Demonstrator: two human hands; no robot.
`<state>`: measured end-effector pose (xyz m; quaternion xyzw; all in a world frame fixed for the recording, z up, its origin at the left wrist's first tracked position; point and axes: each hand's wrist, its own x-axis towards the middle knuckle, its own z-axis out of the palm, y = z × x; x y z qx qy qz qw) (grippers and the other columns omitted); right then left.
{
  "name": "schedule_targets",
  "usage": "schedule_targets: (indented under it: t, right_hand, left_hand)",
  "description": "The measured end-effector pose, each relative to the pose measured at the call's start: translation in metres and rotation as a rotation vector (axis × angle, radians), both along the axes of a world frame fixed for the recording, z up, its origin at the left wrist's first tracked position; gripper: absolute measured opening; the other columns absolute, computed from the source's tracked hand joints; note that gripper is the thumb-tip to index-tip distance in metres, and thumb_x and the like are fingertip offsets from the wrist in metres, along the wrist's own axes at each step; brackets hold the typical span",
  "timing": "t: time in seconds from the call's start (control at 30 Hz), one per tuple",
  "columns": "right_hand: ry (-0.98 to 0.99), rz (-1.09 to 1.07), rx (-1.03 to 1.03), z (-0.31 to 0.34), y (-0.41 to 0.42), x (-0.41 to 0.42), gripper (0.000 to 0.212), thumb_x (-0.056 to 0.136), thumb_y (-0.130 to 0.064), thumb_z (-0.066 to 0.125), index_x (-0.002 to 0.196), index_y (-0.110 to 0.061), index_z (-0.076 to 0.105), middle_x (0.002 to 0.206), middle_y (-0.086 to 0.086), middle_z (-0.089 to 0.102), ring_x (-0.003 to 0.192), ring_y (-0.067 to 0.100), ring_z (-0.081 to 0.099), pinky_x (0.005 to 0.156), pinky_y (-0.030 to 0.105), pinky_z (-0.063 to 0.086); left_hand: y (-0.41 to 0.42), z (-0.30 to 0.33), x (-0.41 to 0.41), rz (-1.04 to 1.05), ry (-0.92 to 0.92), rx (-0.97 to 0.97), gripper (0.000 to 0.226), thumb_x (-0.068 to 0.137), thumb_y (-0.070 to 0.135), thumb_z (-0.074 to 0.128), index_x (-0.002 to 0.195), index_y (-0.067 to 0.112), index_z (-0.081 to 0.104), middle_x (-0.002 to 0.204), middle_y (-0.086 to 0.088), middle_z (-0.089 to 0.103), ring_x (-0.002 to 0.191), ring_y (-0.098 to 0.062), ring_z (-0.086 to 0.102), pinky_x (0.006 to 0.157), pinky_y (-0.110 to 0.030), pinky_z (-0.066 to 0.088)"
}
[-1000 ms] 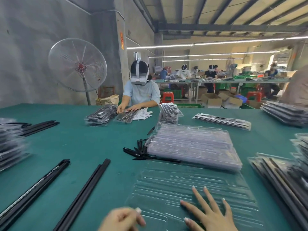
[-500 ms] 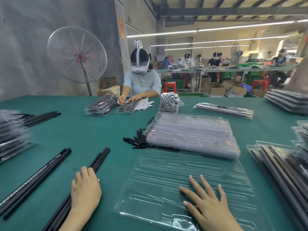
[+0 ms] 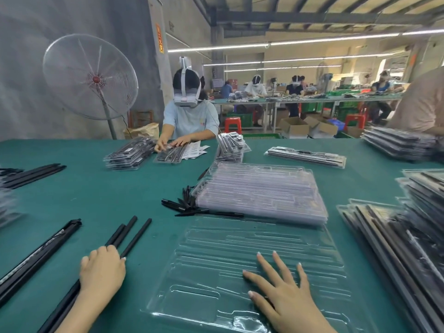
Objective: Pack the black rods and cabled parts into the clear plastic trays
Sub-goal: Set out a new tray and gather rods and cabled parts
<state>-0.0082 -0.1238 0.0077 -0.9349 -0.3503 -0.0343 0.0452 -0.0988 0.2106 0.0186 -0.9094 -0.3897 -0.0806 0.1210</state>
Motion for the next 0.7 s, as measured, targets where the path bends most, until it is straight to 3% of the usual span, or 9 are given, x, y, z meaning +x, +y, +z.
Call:
schedule_targets:
  t: [0.07,0.2,0.23,0.33,0.37,0.43,0.5,0.6,0.7]
  right_hand:
    - [0.017,-0.046,-0.069,0.002,0.0,0.0,0.048,0.093,-0.058,0.014,0.107,-0.062,0.06,0.13,-0.015,0.059,0.123,0.023,0.053,0.102,0.04,0.001]
    - [0.021,-0.015,-0.08,-0.001,0.0,-0.003,0.063,0.098,-0.054,0.0,0.101,-0.062,0.063,0.12,-0.017,0.064,0.122,0.02,0.049,0.104,0.041,0.003]
    - [0.061,-0.026,-0.152,0.001,-0.001,-0.004,0.065,0.095,-0.057,-0.005,0.108,-0.064,0.058,0.132,-0.015,0.057,0.125,0.02,0.051,0.105,0.041,-0.003]
    - [0.054,-0.034,-0.019,0.006,-0.001,0.003,0.08,0.072,-0.073,-0.018,0.134,-0.062,0.031,0.157,-0.009,0.0,0.148,0.023,0.007,0.099,0.044,-0.031]
    - [0.021,-0.01,-0.022,0.006,-0.002,0.003,0.079,0.077,-0.072,-0.015,0.131,-0.059,0.04,0.157,-0.008,0.016,0.146,0.022,0.019,0.105,0.046,-0.022]
    - [0.016,-0.003,0.146,0.008,-0.005,0.0,0.065,0.095,-0.06,0.001,0.112,-0.051,0.063,0.125,-0.015,0.062,0.119,0.009,0.057,0.107,0.04,0.002]
    - [0.038,0.115,0.54,0.011,-0.003,-0.003,0.042,0.094,-0.058,0.027,0.108,-0.047,0.065,0.115,-0.029,0.06,0.116,-0.005,0.054,0.113,0.038,0.007]
    - [0.541,0.202,1.079,0.023,-0.005,0.0,0.047,0.076,-0.071,0.051,0.102,-0.038,0.072,0.106,-0.017,0.07,0.105,0.002,0.061,0.098,0.033,0.044]
    - [1.19,0.214,1.157,0.041,-0.018,0.007,0.093,0.047,-0.084,0.066,0.112,-0.018,0.067,0.1,0.007,0.072,0.075,0.019,0.068,0.065,0.027,0.051]
  left_hand:
    - [0.002,0.0,0.003,-0.028,0.037,-0.035,0.028,0.102,0.035,0.029,0.11,0.016,0.048,0.118,0.003,0.057,0.111,-0.015,0.055,0.085,-0.024,0.041]
    - [-0.003,0.011,0.006,-0.115,-0.105,-0.22,0.027,0.103,0.029,0.027,0.085,0.01,0.035,0.088,-0.003,0.053,0.076,-0.02,0.055,0.058,-0.026,0.035]
    - [-0.005,0.016,0.007,-0.138,-0.189,-0.317,0.029,0.103,0.028,0.03,0.083,0.009,0.037,0.08,-0.004,0.052,0.069,-0.021,0.051,0.055,-0.029,0.032]
    - [-0.02,0.037,0.01,-0.171,-0.424,-0.672,0.031,0.101,0.029,0.039,0.086,0.004,0.049,0.066,-0.009,0.057,0.059,-0.021,0.056,0.053,-0.03,0.035]
    - [-0.027,0.044,0.011,-0.171,-0.523,-0.806,0.032,0.101,0.03,0.04,0.086,0.004,0.051,0.062,-0.01,0.058,0.055,-0.021,0.056,0.053,-0.03,0.038]
    - [-0.044,0.057,0.014,-0.17,-0.775,-1.116,0.032,0.102,0.027,0.04,0.086,0.001,0.051,0.058,-0.01,0.056,0.047,-0.021,0.053,0.053,-0.031,0.044]
    - [-0.065,0.069,0.018,-0.184,-1.065,-1.405,0.028,0.103,0.019,0.036,0.086,0.001,0.049,0.067,-0.012,0.054,0.043,-0.018,0.058,0.047,-0.03,0.051]
    - [-0.104,0.079,0.025,-0.278,-1.475,-1.679,0.026,0.104,0.006,0.027,0.085,0.002,0.045,0.075,-0.011,0.048,0.052,-0.018,0.068,0.05,-0.023,0.056]
    - [-0.144,0.078,0.033,-0.362,-1.608,-1.72,0.025,0.104,0.006,0.025,0.093,0.004,0.048,0.078,-0.01,0.053,0.067,-0.02,0.072,0.063,-0.026,0.06]
